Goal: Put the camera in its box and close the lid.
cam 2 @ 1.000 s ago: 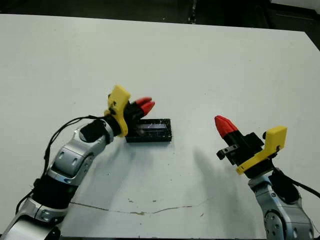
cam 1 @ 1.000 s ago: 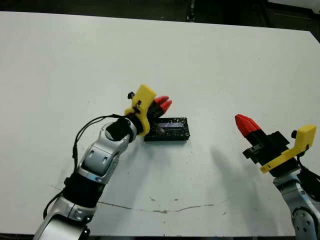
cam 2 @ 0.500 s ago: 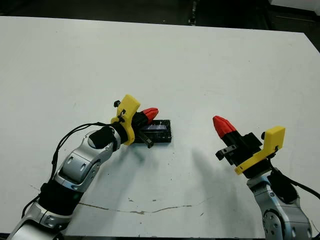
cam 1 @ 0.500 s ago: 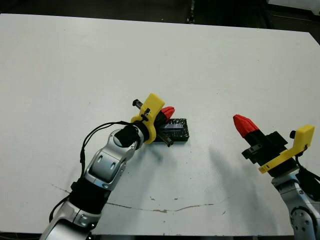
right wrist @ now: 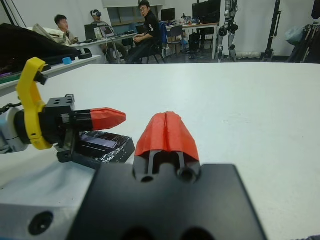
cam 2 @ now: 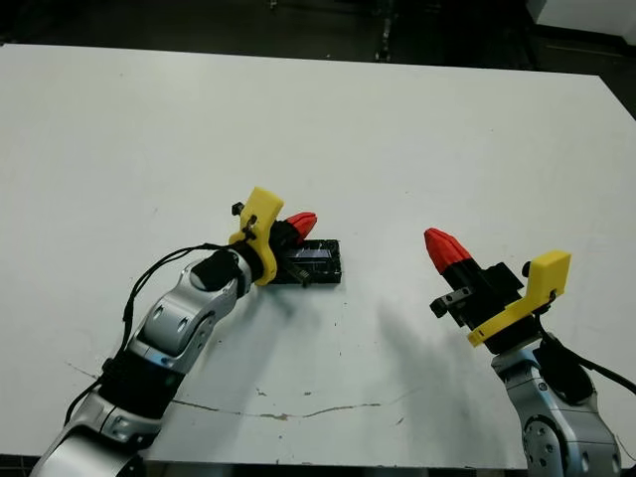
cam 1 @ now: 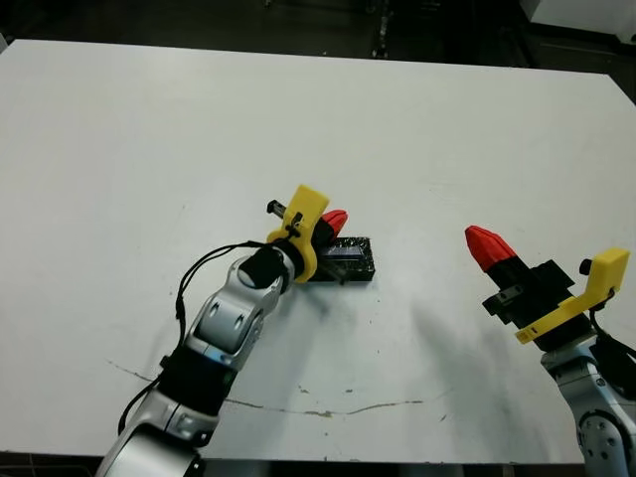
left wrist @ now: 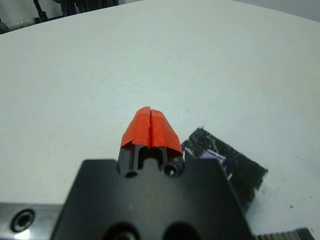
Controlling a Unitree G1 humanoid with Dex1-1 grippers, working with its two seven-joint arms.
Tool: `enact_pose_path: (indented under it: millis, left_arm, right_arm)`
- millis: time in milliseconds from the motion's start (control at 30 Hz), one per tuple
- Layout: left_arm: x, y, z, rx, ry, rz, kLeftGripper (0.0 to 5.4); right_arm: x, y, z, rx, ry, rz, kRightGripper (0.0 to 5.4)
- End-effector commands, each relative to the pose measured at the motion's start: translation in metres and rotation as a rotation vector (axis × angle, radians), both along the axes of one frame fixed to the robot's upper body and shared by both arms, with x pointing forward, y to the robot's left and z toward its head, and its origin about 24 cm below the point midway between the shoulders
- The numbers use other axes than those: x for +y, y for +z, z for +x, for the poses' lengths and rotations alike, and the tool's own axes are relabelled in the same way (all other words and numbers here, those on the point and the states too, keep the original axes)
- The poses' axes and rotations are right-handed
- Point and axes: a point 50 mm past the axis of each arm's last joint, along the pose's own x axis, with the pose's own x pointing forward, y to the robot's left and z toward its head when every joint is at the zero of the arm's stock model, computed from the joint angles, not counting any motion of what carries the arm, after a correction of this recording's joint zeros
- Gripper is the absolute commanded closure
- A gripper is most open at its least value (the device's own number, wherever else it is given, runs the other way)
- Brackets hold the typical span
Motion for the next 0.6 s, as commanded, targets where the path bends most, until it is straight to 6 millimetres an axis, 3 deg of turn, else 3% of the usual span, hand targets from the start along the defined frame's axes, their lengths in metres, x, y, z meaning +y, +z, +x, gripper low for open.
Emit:
enact_pose_path:
  millis: [33, 333, 600]
  left_arm:
    - [0.025, -0.031, -0.014, 0.119, 0.015, 0.036, 5.39]
    - [0.077, 0.045, -0.036, -0.281, 0.095, -0.197, 5.39]
    - [0.118, 0.072, -0.057, -0.502, 0.29, -0.321, 5.39]
  right_arm:
    - [-0.003, 0.001, -0.001, 0.0, -0.012, -0.005, 5.4]
    - [-0.001, 0.006, 0.0, -0.028, -0.022, 0.018, 5.4]
    - [-0.003, 0.011, 0.006, -0.059, -0.067, 0.054, 5.4]
